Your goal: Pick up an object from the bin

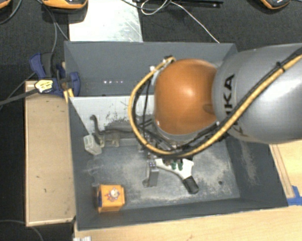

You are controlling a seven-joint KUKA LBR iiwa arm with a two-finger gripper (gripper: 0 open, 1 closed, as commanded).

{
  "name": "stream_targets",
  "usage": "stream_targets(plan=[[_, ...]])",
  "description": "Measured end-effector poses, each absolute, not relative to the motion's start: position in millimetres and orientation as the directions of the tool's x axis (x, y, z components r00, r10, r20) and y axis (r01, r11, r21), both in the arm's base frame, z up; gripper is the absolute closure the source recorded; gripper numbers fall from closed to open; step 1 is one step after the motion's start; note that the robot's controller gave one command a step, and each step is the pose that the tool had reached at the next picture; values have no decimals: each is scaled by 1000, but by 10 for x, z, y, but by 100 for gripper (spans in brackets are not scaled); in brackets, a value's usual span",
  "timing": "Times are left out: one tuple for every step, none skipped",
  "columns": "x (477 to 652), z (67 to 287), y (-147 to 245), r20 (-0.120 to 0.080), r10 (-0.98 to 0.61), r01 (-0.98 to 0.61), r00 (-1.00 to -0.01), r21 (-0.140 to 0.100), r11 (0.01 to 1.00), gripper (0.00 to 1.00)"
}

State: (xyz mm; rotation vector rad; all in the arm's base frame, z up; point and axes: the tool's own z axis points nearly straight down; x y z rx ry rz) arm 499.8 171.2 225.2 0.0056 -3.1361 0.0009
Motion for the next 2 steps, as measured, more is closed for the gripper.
stream_targets(plan=[[5014, 2299, 1700, -2, 2, 2, -1000, 1, 1000, 0], [5015, 2179, 1598, 3, 68, 68, -998, 0, 998, 0]])
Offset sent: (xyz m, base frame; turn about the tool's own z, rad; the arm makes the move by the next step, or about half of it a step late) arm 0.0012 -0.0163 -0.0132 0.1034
